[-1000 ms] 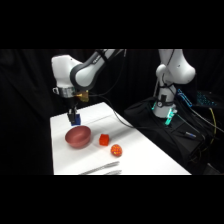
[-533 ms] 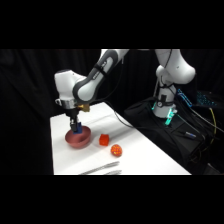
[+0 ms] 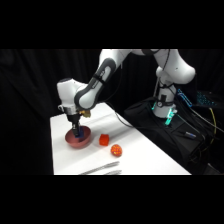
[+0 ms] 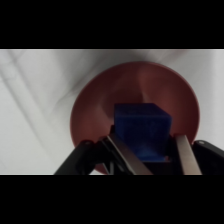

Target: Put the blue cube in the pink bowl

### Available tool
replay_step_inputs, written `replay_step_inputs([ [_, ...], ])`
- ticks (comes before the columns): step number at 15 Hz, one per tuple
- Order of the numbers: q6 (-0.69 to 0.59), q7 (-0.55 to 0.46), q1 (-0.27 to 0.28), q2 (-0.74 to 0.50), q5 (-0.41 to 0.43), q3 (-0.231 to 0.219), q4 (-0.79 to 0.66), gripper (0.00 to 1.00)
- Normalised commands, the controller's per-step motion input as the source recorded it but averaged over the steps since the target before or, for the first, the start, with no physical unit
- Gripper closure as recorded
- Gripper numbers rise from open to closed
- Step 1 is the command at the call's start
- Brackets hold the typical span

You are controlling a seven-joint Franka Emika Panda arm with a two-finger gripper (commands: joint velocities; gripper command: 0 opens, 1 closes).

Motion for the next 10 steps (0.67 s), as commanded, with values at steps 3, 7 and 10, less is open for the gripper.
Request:
replay_step_inputs([
  [3, 0.00, -0.09, -0.106, 0.10, 0.108, 0.065, 0.22, 0.00],
  [7, -0.15, -0.08, -0.057, -0.08, 0.053, 0.028, 0.11, 0.00],
  [10, -0.33, -0.11, -0.046, -0.29, 0.049, 0.029, -0.02, 0.00],
])
